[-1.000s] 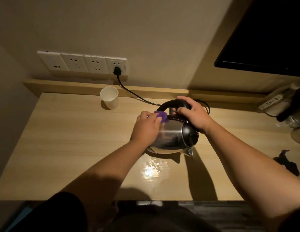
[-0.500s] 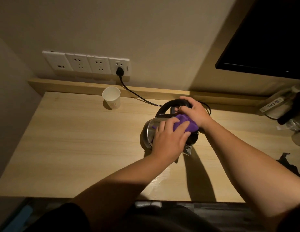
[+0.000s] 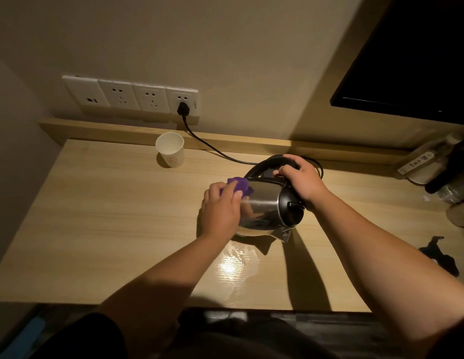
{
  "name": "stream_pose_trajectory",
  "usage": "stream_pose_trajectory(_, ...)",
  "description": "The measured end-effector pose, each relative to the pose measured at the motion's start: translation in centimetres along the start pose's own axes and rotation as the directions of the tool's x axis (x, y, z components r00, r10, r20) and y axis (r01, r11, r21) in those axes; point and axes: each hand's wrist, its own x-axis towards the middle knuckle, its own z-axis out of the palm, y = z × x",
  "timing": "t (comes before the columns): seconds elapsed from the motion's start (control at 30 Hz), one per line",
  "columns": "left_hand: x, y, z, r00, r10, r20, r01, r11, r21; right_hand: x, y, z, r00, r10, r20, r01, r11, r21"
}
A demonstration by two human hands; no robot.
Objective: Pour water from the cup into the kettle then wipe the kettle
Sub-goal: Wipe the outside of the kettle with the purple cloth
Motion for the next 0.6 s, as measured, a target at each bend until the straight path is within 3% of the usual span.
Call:
stream_pose_trajectory(0.1, -1.8, 3.0, -0.2, 0.987, 0.16, -0.003, -0.16, 0.987, -0.015, 0.1, 0.2, 0.1, 1.0, 0.014, -0.025, -0.013, 1.0, 0.006)
stream_pose_trajectory(0.2, -3.2, 4.6, 0.2, 0.929, 0.368, -0.027, -0.365, 0.928, 0.072, 0.0, 0.4, 0.2, 0.998, 0.044, -0.045, -0.043, 0.999, 0.019)
stream_pose_trajectory(0.37, -2.9, 2.8, 0.7, 0.861, 0.507, -0.037, -0.499, 0.857, 0.129, -0.5, 0.9, 0.3, 0.995, 0.09, -0.046, -0.087, 0.994, 0.06)
stream_pose_trajectory(0.43, -2.5, 1.6, 0.5, 0.893, 0.449, -0.022, -0.444, 0.889, 0.11, -0.6, 1.1, 0.2, 0.992, 0.106, -0.064, -0.101, 0.992, 0.075)
stream_pose_trajectory(0.5, -1.9, -0.1, 0.2, 0.965, 0.263, 0.006, -0.262, 0.961, 0.084, -0.9, 1.2, 0.0, 0.986, 0.141, -0.086, -0.132, 0.986, 0.104)
stream_pose_trajectory(0.6, -0.9, -3.4, -0.5, 0.995, 0.093, 0.029, -0.096, 0.986, 0.134, -1.0, 1.2, 0.0, 0.977, 0.183, -0.108, -0.168, 0.977, 0.135)
